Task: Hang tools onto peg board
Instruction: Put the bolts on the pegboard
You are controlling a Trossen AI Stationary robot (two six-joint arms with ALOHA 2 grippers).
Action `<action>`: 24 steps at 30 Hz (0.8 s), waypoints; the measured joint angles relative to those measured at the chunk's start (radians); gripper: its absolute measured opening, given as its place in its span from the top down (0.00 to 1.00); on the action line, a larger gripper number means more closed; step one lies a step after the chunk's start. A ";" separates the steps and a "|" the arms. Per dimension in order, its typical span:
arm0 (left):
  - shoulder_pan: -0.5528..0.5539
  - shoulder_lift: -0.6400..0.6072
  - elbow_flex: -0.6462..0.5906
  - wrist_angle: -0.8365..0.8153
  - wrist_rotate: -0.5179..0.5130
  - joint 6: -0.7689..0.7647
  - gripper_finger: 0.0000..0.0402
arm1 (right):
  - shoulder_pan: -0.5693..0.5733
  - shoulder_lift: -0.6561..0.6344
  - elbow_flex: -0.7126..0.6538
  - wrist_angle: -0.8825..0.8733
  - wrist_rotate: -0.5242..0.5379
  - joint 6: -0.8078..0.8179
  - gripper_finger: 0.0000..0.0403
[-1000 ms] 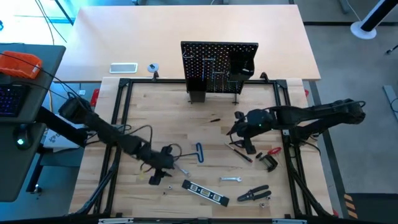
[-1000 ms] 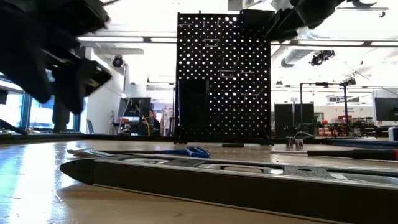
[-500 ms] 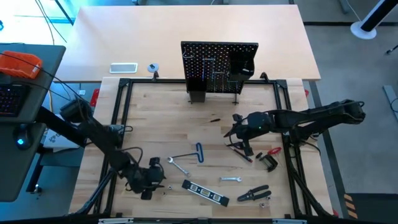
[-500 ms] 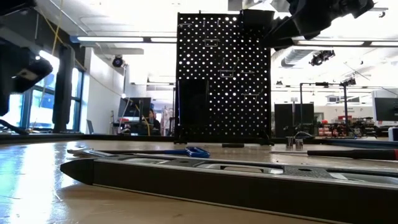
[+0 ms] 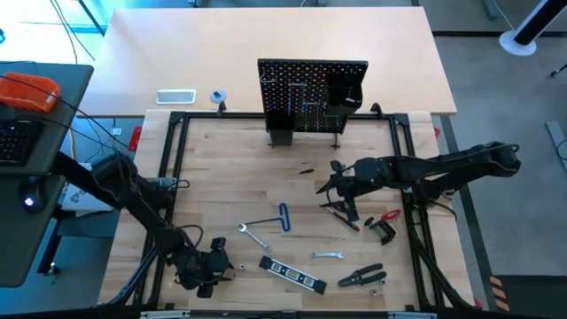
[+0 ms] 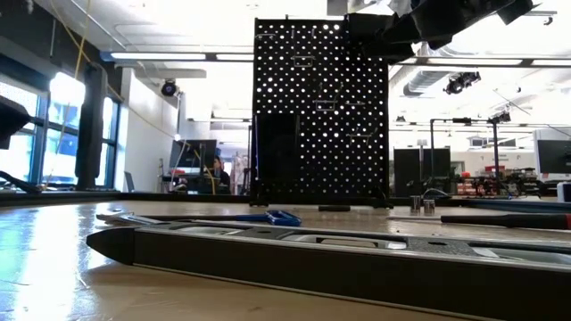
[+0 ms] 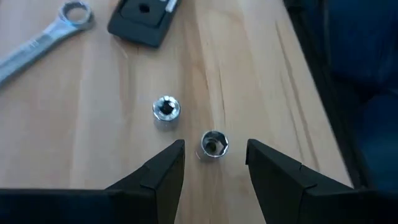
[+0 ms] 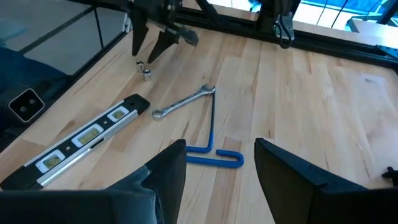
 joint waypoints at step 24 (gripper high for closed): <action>0.005 0.079 0.000 0.067 -0.068 0.017 0.86 | 0.000 0.000 0.000 0.001 0.002 0.011 0.54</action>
